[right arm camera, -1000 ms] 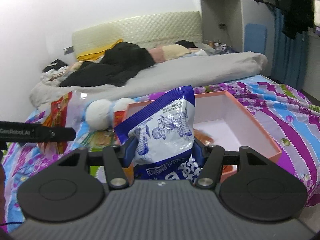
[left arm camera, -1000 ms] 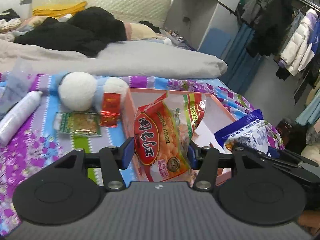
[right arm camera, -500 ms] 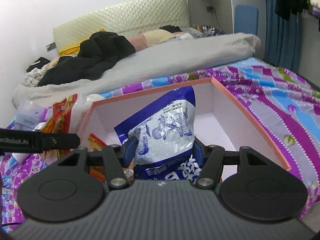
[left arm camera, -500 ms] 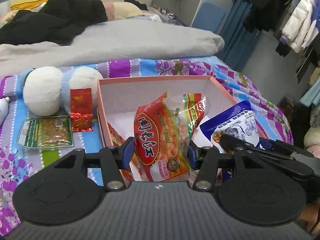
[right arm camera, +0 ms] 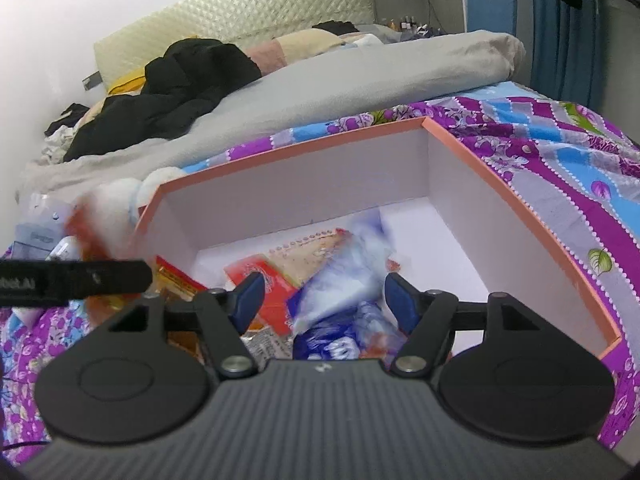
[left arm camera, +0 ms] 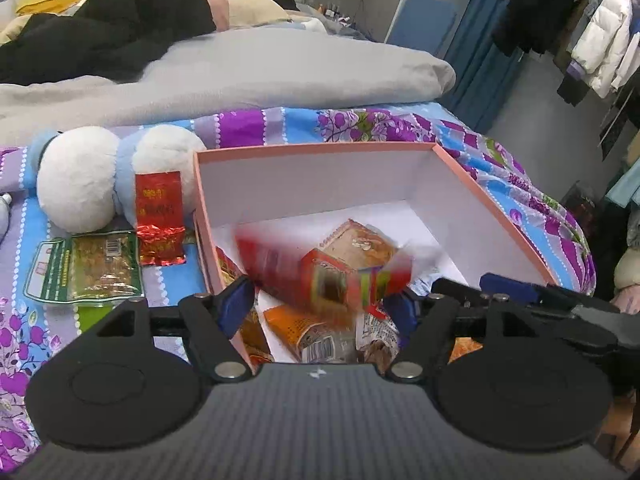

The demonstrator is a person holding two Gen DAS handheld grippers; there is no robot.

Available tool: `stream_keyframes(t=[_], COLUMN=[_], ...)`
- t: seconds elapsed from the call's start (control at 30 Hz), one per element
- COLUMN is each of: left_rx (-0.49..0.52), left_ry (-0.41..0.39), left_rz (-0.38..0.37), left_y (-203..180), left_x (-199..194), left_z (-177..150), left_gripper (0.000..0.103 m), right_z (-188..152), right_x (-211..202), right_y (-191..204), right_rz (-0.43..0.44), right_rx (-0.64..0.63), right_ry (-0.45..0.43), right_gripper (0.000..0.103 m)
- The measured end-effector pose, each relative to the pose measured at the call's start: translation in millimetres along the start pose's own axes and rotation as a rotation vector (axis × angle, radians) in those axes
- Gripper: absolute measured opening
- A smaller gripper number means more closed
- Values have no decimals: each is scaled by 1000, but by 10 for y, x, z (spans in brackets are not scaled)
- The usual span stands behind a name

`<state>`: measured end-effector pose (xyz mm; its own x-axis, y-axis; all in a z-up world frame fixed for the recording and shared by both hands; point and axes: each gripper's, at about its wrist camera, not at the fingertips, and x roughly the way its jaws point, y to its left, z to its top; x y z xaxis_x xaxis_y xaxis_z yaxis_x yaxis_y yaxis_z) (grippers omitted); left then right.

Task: Organize snacks
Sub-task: 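Open both grippers to drop the packets into the pink box, then move both grippers toward the plush toy and remaining packets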

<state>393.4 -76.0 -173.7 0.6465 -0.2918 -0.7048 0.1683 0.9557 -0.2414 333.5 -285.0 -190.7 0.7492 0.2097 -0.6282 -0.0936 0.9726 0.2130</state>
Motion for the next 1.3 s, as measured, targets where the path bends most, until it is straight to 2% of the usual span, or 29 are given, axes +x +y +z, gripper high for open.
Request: stream_keyframes(t=[0.03,0.07,0.1,0.4,0.83,1.3], left_rx=[-1,-3,-4,-10,-15,-50], left_ry=[-5,-10,-18,-106,-202,-234], left_rz=[1,1,1,13,30,67], left_y=[4,8,13,-1,31,204], left_x=[-39,-80,-128,-752,-1744,-2296], left_z=[-4,-8,-9,-71,-467,-929], left_gripper=[75,75,75,75,75,76], right_z=[-13,-20,-23,-23,-194,-515], right_x=[-14,-25,-40,-403,-1116,-1500], right_y=[18,25,34,175,527,901], right_rz=[7,9,8,28,88,167], right_rx=[1,3,6,-2,-46,-102], right_ry=[3,2,0,-49,-134,-150], right_gripper=[74,84,86,85,85,85])
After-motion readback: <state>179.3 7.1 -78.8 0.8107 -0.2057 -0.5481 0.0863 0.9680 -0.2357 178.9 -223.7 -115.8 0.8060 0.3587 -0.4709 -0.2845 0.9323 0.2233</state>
